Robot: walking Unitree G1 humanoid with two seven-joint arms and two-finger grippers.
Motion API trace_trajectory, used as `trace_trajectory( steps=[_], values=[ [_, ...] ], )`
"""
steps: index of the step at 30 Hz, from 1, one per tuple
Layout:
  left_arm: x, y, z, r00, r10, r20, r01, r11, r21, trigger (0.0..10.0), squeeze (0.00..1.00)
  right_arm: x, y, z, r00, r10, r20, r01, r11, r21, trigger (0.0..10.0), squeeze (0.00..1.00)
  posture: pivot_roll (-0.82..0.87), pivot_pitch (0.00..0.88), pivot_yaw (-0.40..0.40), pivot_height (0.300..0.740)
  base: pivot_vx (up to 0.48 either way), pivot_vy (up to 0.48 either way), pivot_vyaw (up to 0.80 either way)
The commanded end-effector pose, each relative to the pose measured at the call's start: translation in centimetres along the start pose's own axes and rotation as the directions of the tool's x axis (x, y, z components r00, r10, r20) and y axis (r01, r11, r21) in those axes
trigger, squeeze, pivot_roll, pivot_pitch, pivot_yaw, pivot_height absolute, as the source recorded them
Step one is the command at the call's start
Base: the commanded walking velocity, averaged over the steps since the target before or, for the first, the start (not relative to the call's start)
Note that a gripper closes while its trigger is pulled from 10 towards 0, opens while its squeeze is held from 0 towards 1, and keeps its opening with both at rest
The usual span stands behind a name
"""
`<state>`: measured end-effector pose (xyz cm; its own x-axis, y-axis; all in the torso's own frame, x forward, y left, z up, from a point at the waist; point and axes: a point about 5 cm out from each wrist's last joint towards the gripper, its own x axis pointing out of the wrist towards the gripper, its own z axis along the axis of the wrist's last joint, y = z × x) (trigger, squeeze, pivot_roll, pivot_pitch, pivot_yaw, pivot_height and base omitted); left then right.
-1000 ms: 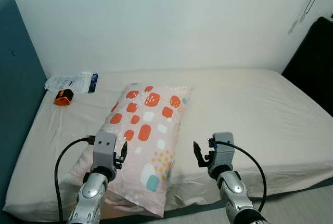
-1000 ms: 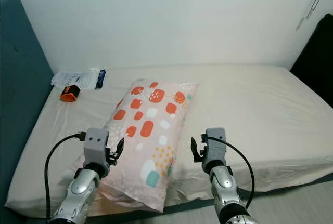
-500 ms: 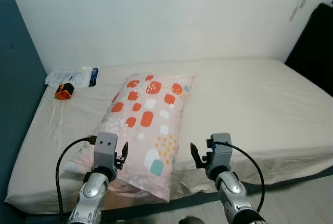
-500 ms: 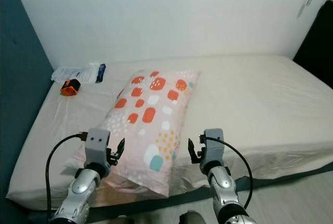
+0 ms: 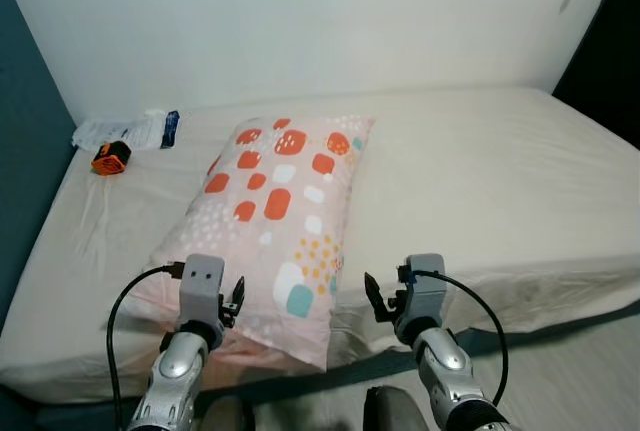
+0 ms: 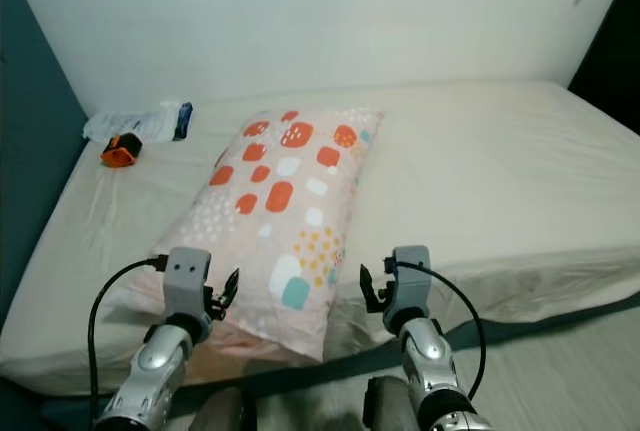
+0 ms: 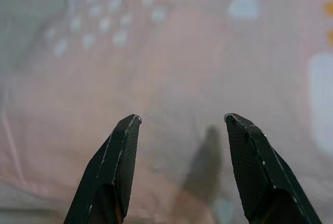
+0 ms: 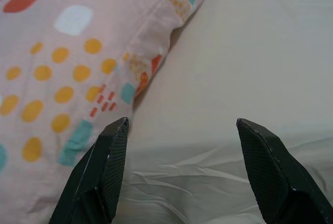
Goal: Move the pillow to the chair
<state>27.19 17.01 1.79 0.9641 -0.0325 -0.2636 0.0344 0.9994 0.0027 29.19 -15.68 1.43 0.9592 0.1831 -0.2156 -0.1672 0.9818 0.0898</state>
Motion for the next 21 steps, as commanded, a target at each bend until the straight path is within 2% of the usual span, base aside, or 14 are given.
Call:
trace_trajectory(
  steps=[1,4,6,7,9,10,11,12,13,16,17,19,20,21],
  values=[
    [0.0,0.0,-0.5,0.999,0.003,-0.036,-0.003,1.0,-0.027,10.0,0.0,0.2,0.1,0.3,1.0,0.004,0.006,-0.004,1.0,-0.005,10.0,0.0,0.05,0.0,-0.051,0.591,0.0,0.0,0.0],
    [-0.3,0.1,-0.7,0.998,-0.031,-0.047,0.027,0.997,-0.078,10.0,0.0,0.3,0.0,0.5,1.0,-0.002,0.002,0.002,1.0,-0.02,10.0,0.0,0.05,0.0,-0.052,0.591,0.0,0.0,0.0],
    [-0.6,0.3,-0.9,0.995,-0.081,-0.062,0.069,0.981,-0.179,10.0,0.0,0.4,0.0,0.6,1.0,0.0,0.008,0.001,1.0,-0.02,10.0,0.0,0.05,0.0,-0.054,0.591,0.0,0.0,0.0],
    [-0.6,0.3,-0.9,0.995,-0.081,-0.062,0.069,0.981,-0.179,10.0,0.0,0.4,0.0,0.6,1.0,0.0,0.008,0.001,1.0,-0.02,10.0,0.0,0.05,0.0,-0.054,0.591,0.0,0.0,0.0],
    [-1.0,0.9,-1.0,0.991,-0.118,-0.068,0.093,0.95,-0.297,10.0,0.0,0.5,0.0,0.8,1.0,0.004,0.014,-0.004,1.0,-0.008,10.0,0.0,0.05,0.0,-0.051,0.591,0.0,0.0,0.0],
    [-1.0,0.9,-1.0,0.991,-0.118,-0.068,0.093,0.95,-0.297,10.0,0.0,0.5,0.0,0.8,1.0,0.004,0.014,-0.004,1.0,-0.008,10.0,0.0,0.05,0.0,-0.051,0.591,0.0,0.0,0.0],
    [-1.6,2.1,-1.0,0.99,-0.123,-0.066,0.081,0.892,-0.445,10.0,0.0,0.6,0.0,0.8,1.0,0.017,0.015,-0.017,1.0,0.003,10.0,0.0,0.05,0.0,-0.051,0.581,0.0,0.0,0.0],
    [-1.6,2.1,-1.0,0.99,-0.123,-0.066,0.081,0.892,-0.445,10.0,0.0,0.6,0.0,0.8,1.0,0.017,0.015,-0.017,1.0,0.003,10.0,0.0,0.05,0.0,-0.051,0.581,0.0,0.0,0.0],
    [-1.8,2.6,-1.0,0.99,-0.124,-0.063,0.078,0.869,-0.489,10.0,0.0,0.5,0.1,0.9,0.999,0.024,0.022,-0.024,1.0,0.011,10.0,0.0,0.05,0.0,-0.052,0.576,0.0,0.0,0.0],
    [-3.0,4.4,-1.2,0.987,-0.153,-0.04,0.094,0.772,-0.628,10.0,0.0,0.6,0.0,0.9,1.0,0.014,0.025,-0.014,1.0,0.003,10.0,0.0,0.05,0.0,-0.054,0.571,0.0,0.0,0.0],
    [-3.0,4.4,-1.2,0.987,-0.153,-0.04,0.094,0.772,-0.628,10.0,0.0,0.6,0.0,0.9,1.0,0.014,0.025,-0.014,1.0,0.003,10.0,0.0,0.05,0.0,-0.054,0.571,0.0,0.0,0.0],
    [-3.8,5.2,-1.6,0.985,-0.169,-0.033,0.103,0.734,-0.671,10.0,0.0,0.6,0.0,0.9,1.0,0.011,0.023,-0.011,1.0,0.001,10.0,0.0,0.05,0.0,-0.054,0.571,0.0,0.0,0.0],
    [-3.8,5.2,-1.6,0.985,-0.169,-0.033,0.103,0.734,-0.671,10.0,0.0,0.6,0.0,0.9,1.0,0.011,0.023,-0.011,1.0,0.001,10.0,0.0,0.05,0.0,-0.054,0.571,0.0,0.0,0.0],
    [-4.3,6.0,-2.3,0.986,-0.153,-0.063,0.075,0.754,-0.653,10.0,0.0,0.6,0.0,0.9,1.0,0.011,0.022,-0.011,1.0,-0.002,10.0,0.0,0.05,0.0,-0.052,0.571,0.0,0.0,0.0]
  ],
)
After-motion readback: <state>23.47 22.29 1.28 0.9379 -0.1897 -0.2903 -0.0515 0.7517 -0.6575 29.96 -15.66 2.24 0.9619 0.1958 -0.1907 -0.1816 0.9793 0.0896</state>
